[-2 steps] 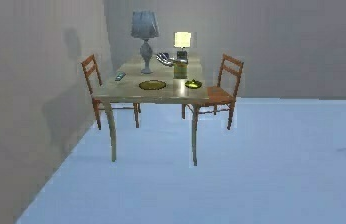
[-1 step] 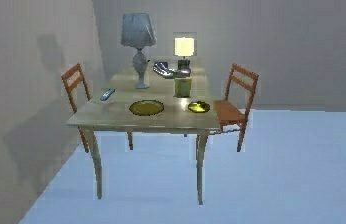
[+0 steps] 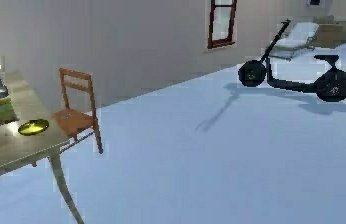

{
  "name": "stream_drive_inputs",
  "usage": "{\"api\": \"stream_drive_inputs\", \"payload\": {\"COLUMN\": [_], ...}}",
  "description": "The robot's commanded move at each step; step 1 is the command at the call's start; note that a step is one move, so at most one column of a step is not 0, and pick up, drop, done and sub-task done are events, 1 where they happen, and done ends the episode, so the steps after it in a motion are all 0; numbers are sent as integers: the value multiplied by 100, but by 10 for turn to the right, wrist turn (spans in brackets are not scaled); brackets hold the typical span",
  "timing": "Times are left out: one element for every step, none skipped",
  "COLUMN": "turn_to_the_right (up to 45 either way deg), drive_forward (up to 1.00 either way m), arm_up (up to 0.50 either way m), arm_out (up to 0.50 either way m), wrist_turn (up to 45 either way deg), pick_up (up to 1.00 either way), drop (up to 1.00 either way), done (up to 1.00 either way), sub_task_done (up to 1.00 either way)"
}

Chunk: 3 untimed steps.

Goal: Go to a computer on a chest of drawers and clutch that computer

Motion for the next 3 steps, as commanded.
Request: {"api": "stream_drive_inputs", "payload": {"turn_to_the_right": [450, 0, 30], "drive_forward": [0, 45, 0], "arm_up": [0, 0, 0], "arm_out": [0, 0, 0], "wrist_turn": [0, 0, 0], "pick_up": [0, 0, 0], "drop": [0, 0, 0], "done": [0, 0, 0], "sub_task_done": [0, 0, 0]}}
